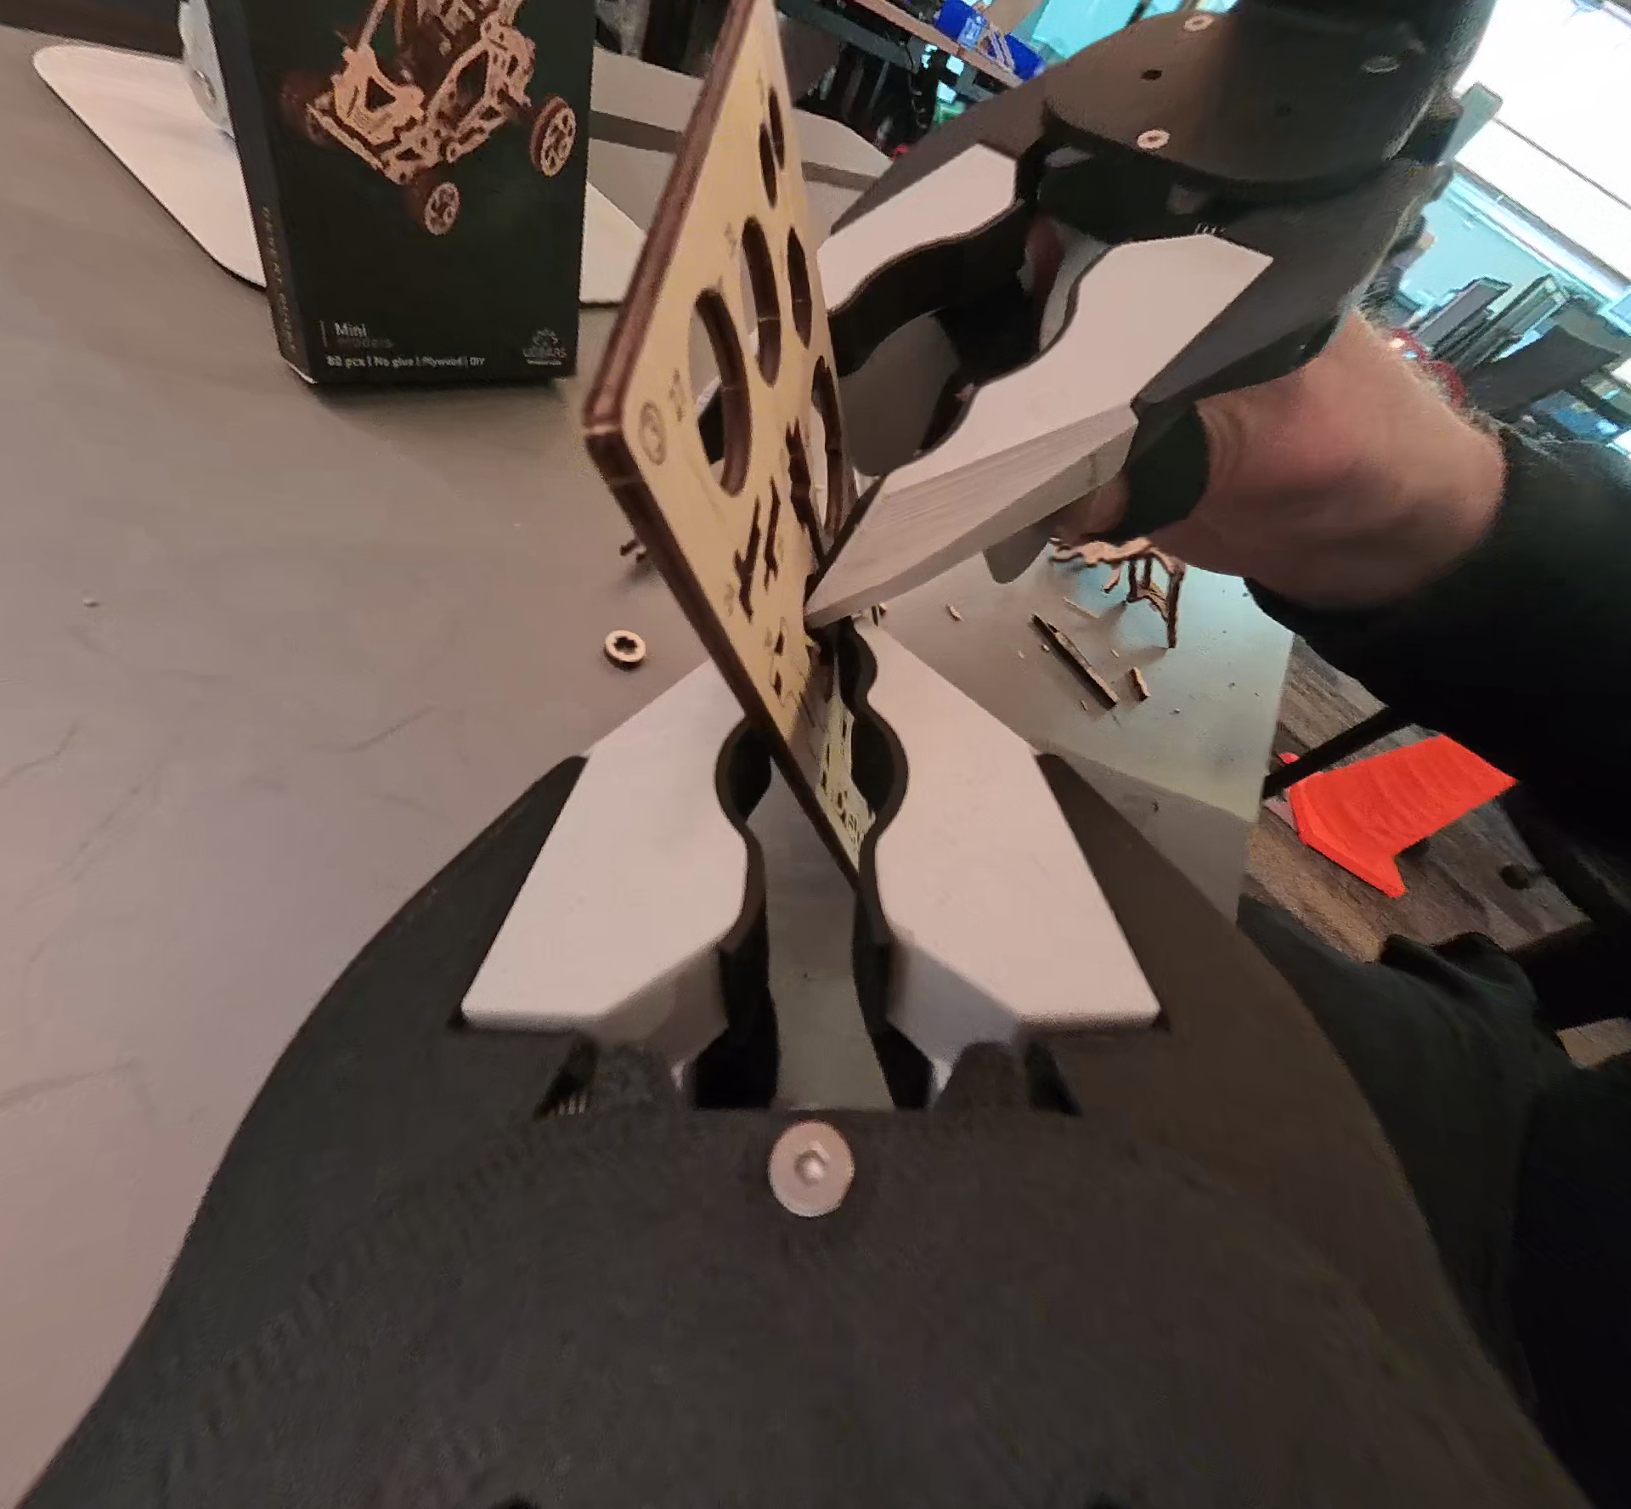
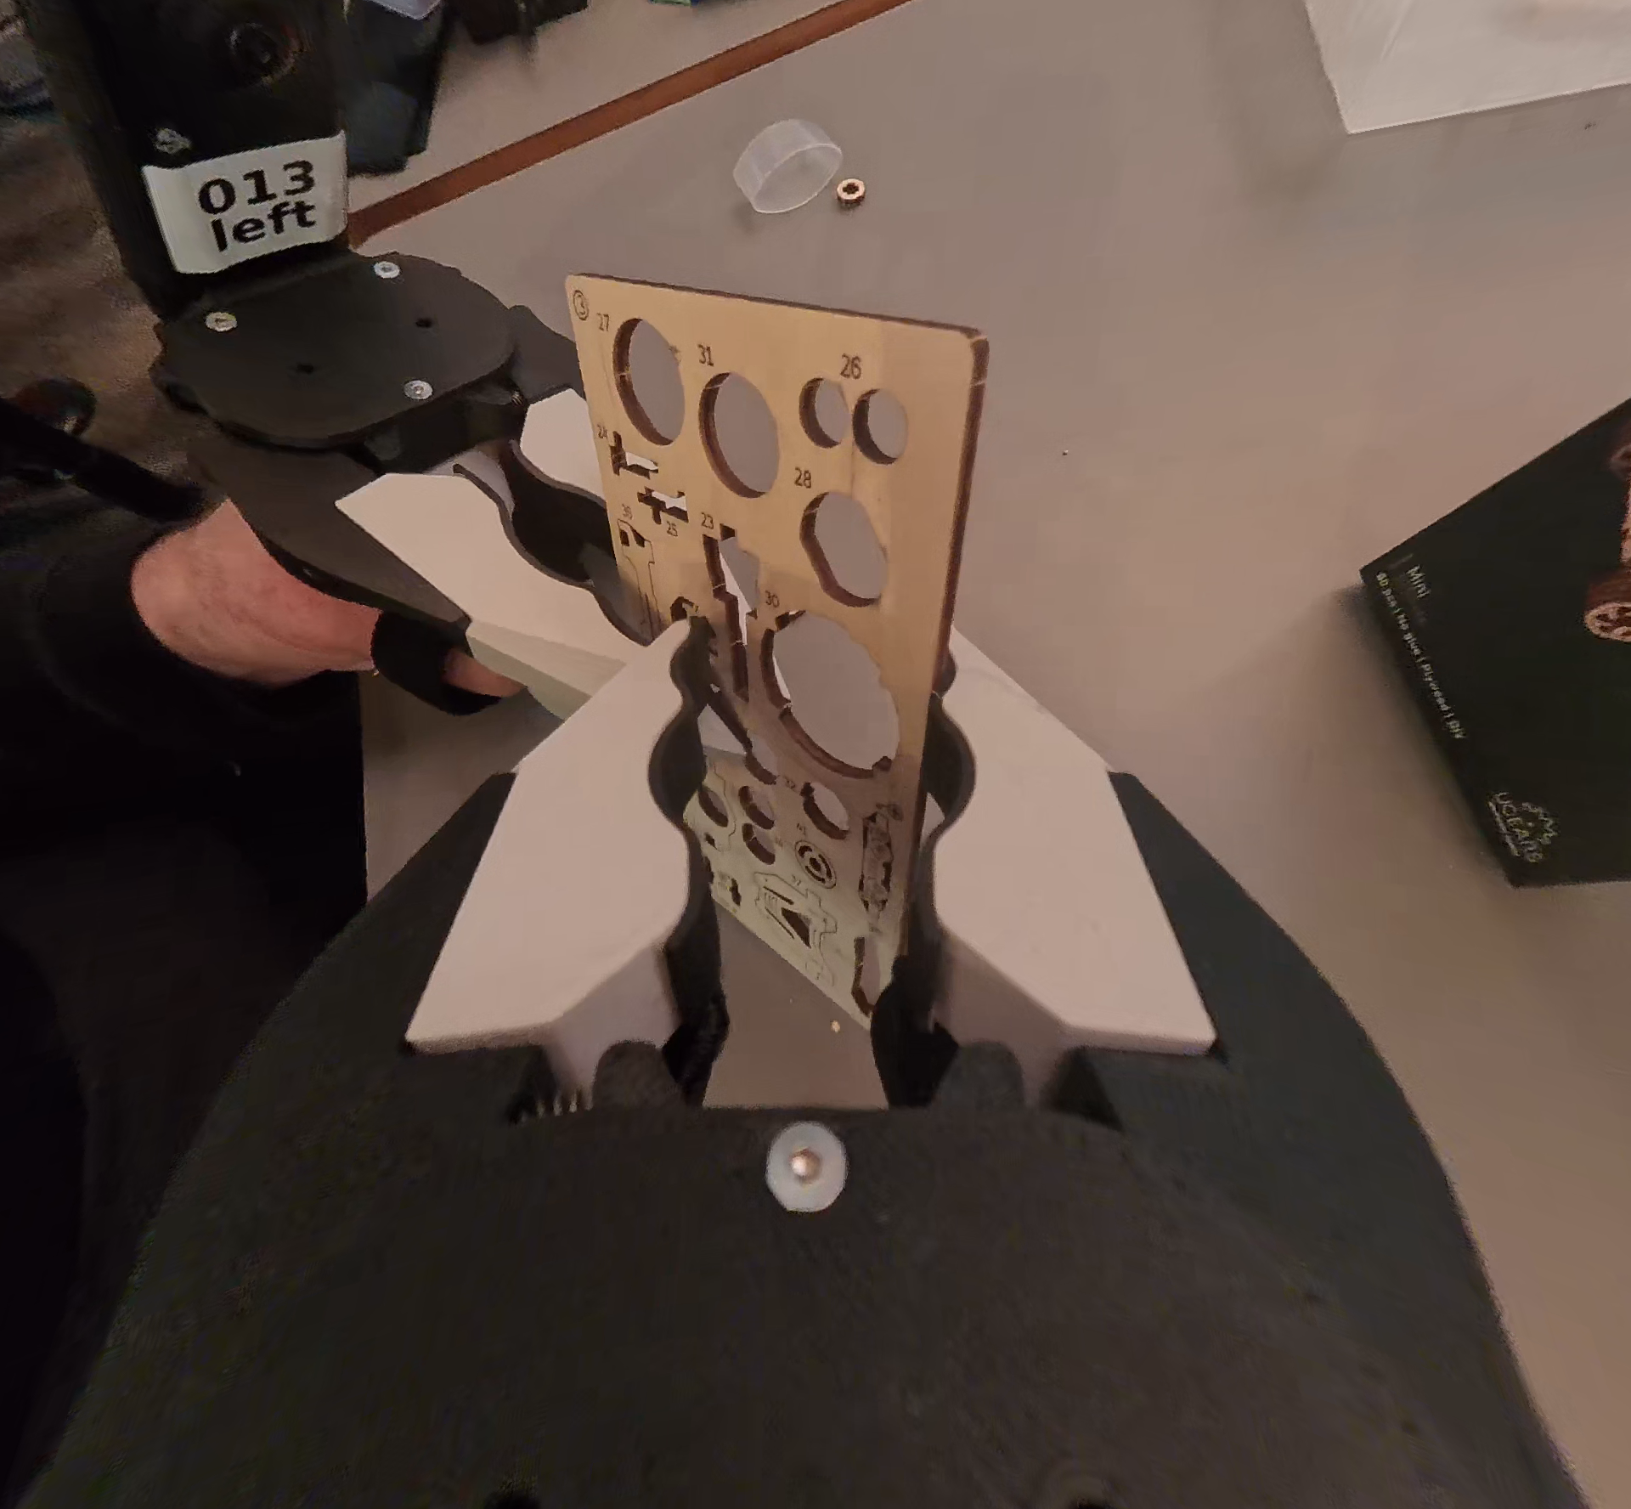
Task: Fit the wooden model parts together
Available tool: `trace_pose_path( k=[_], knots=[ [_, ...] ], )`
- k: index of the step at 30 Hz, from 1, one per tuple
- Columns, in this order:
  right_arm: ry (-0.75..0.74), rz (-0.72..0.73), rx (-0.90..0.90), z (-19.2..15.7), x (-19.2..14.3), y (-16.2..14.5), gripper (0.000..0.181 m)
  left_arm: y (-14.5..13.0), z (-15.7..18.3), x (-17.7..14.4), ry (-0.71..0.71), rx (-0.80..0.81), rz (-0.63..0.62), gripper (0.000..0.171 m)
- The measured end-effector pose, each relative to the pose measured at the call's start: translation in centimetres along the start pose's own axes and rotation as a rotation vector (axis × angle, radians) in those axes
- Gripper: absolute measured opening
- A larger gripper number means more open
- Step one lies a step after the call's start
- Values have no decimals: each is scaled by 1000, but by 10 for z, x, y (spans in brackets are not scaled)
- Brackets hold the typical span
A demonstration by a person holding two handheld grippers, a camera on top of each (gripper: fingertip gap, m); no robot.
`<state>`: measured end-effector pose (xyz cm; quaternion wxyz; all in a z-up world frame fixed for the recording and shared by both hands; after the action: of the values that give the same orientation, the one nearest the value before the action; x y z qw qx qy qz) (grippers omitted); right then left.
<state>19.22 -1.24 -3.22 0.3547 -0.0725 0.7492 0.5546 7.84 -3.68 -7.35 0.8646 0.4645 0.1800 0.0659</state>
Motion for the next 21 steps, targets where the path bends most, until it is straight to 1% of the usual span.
trace_pose_path(
  k=[3, 8, 11, 14, 16, 18, 20, 21],
  knots=[
    [13, 1, 7, 0, 3, -2, 45, -1, -2, -2, -18, -25, -19, 9],
    [-43, -36, -11, -2, 5, -1, 46, -3, -1, -1, 64, 2, -31, 16],
    [-91, -59, -19, -3, 7, 0, 47, -4, -1, 2, 140, 27, -41, 24],
    [-141, -63, -41, -6, 7, 2, 49, -4, -1, 1, 159, 42, -27, 25],
    [-118, -31, -62, -7, 5, 4, 49, -2, 1, -2, 139, 55, 2, 21],
    [-50, 38, -67, -6, 3, 2, 47, -1, 4, -5, 111, 70, 25, 15],
    [15, 89, -64, -4, -1, -1, 43, 1, 5, -13, 48, 91, 61, 10],
    [18, 108, -106, -5, -5, -2, 43, 3, 4, -20, -4, 77, 80, 9]
  ],
)
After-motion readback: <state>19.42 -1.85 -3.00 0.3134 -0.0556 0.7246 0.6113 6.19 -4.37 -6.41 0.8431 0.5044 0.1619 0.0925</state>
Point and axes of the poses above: each gripper's, where its closed fingertips meet, x out along the fingers, y out of its top, z = x × y across the jaws, the point moved 8 cm from there along -x, back along the fingers, and after that the axes turned 5 degrees about -x, right-handed, at the moved point
